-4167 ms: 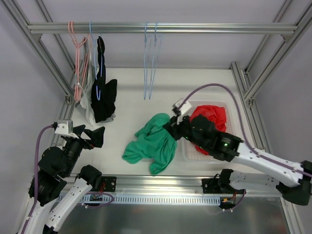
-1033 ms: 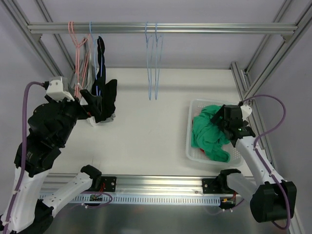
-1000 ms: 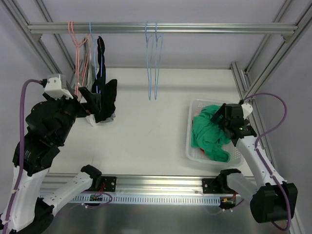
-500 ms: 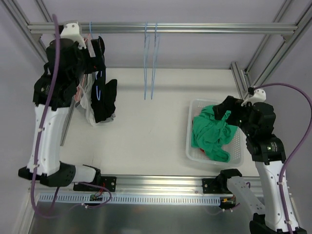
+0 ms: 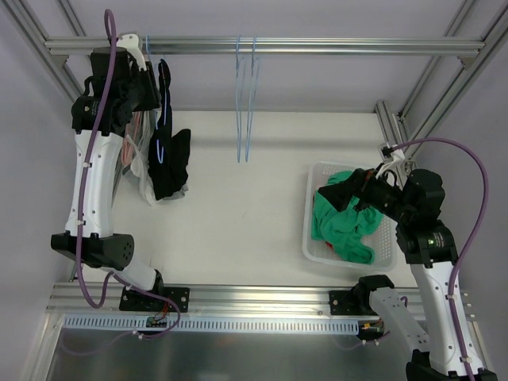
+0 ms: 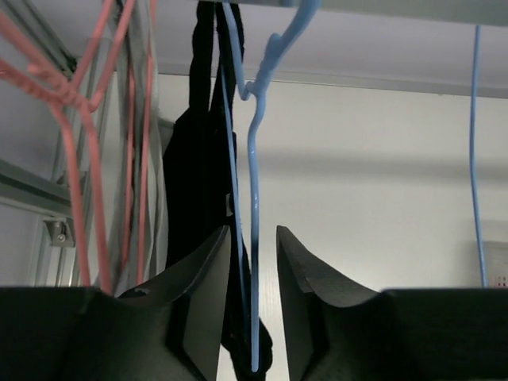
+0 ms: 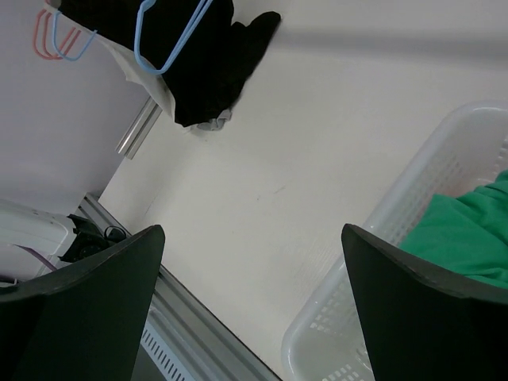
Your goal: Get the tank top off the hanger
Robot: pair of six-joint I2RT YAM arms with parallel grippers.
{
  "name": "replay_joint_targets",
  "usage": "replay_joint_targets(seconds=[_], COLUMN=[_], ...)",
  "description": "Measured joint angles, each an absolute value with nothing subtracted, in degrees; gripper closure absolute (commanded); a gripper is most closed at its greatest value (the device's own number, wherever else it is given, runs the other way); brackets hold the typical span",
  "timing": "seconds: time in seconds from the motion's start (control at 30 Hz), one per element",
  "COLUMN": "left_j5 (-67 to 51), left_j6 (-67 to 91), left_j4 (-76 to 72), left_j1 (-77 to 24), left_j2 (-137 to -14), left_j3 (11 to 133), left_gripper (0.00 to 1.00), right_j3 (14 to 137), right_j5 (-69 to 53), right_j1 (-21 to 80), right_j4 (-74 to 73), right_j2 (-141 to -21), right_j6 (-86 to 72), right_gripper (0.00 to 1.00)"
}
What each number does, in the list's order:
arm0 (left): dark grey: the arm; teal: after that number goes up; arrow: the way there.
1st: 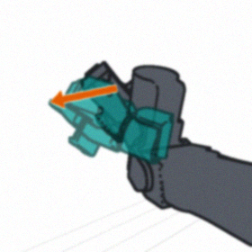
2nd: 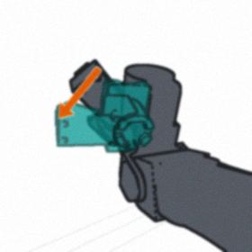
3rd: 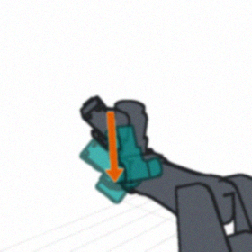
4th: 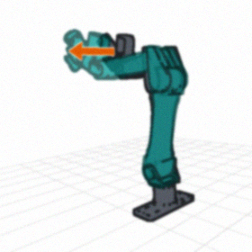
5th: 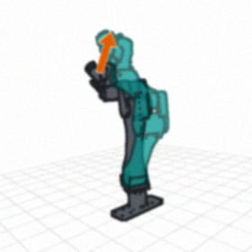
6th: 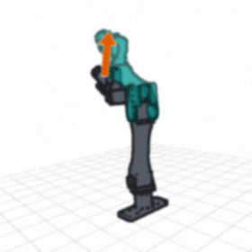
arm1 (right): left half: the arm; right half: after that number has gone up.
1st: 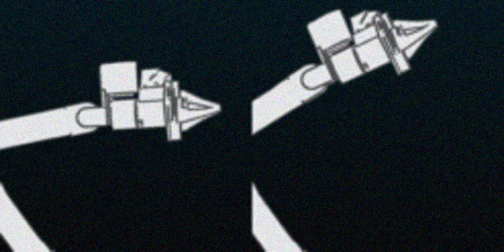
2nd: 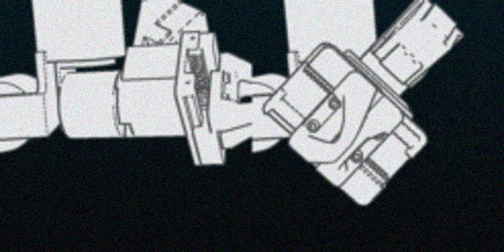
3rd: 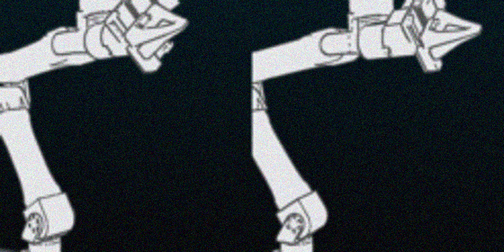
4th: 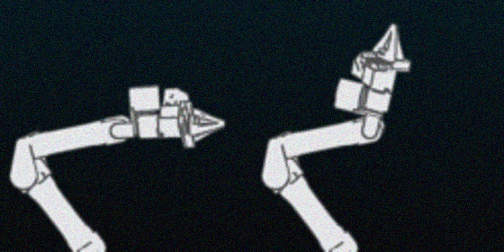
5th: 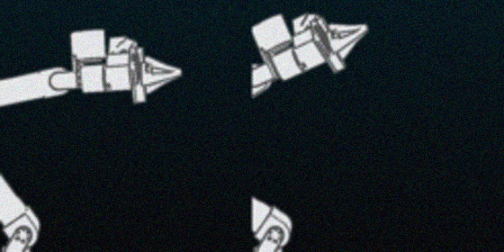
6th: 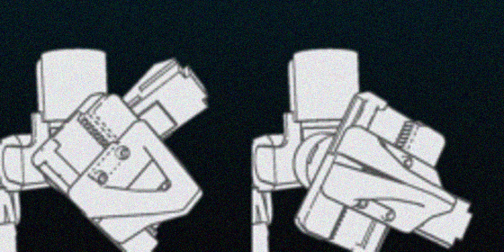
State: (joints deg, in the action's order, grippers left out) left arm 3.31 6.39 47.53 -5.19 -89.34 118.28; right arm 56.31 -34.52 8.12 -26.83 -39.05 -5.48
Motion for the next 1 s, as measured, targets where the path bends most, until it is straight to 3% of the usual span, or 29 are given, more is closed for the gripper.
replay_joint_targets(seconds=[0.13,0.23,0.33,0.37,1.0], left_j5=[1.17,0.54,0.49,0.54,-7.6], left_j6=[6.17,5.96,5.89,5.74,8.08], left_j4=[47.64,47.59,47.59,47.57,48.03], left_j1=[-5.19,-5.19,-5.17,-5.17,-5.15], left_j2=[-90.96,-91.79,-92.49,-92.73,-89.21], left_j3=[119.24,119.98,120.36,120.42,123.81], left_gripper=[0.71,0.65,0.95,1.0,1.0], right_j3=[56.29,56.23,55.99,55.9,55.9], right_j5=[-35.57,-36.03,-36.29,-36.32,-36.34], right_j1=[8.12,8.12,8.12,8.12,8.12], right_j4=[-25.56,-25.32,-25.17,-25.15,-24.62], right_j2=[-38.96,-38.54,-38.0,-37.76,-36.03], right_j6=[-5.56,-5.54,-5.52,-5.54,-5.58], right_gripper=[0.0,0.01,0.0,0.0,0.01])
